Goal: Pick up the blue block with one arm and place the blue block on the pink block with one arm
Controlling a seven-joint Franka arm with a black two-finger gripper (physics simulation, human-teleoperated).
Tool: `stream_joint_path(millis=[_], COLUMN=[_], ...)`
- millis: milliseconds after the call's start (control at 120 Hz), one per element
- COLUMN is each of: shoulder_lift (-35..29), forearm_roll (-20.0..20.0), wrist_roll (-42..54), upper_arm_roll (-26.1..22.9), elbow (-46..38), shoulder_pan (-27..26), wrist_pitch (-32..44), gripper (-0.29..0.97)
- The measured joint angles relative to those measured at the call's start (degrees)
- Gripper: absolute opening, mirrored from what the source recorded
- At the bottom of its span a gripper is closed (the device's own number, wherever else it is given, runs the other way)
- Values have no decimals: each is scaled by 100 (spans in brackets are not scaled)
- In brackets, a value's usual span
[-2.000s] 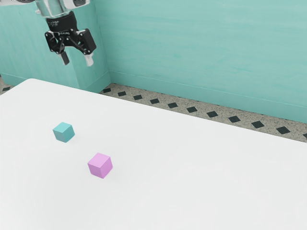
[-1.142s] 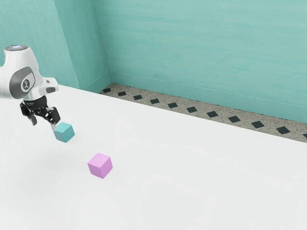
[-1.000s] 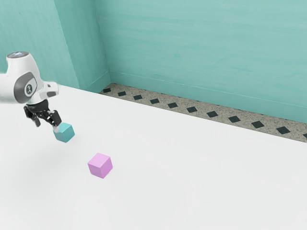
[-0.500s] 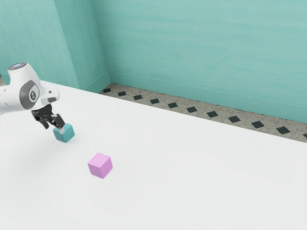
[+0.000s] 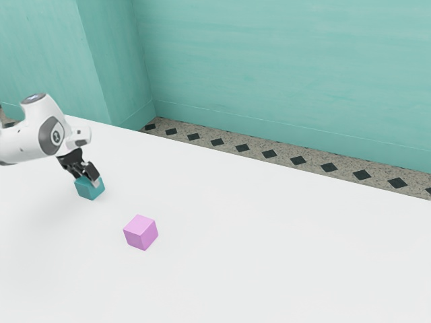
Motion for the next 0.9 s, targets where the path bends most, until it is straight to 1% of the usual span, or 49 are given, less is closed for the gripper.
stream_joint_path(millis=[100,183,400,533,617,725,825,900], shoulder_lift=[58,77,75,66,-348,-1422,-2097,-2314], forearm_roll=[1,4,0,96,300,393,332,114], wrist_roll=[90,159,266,260,160,-107,-438,-693], upper_arm_roll=[10,16,28,-1,-22,-176,-523,-755], elbow=[6,7,24,46,-252,-1420,-2176,-2506], shoulder_pan=[0,0,0,-13,-46,-69,-76,-71], wrist_pitch=[8,16,43,70,76,191,333,507], gripper=[67,63,41,35,33,35,35,35])
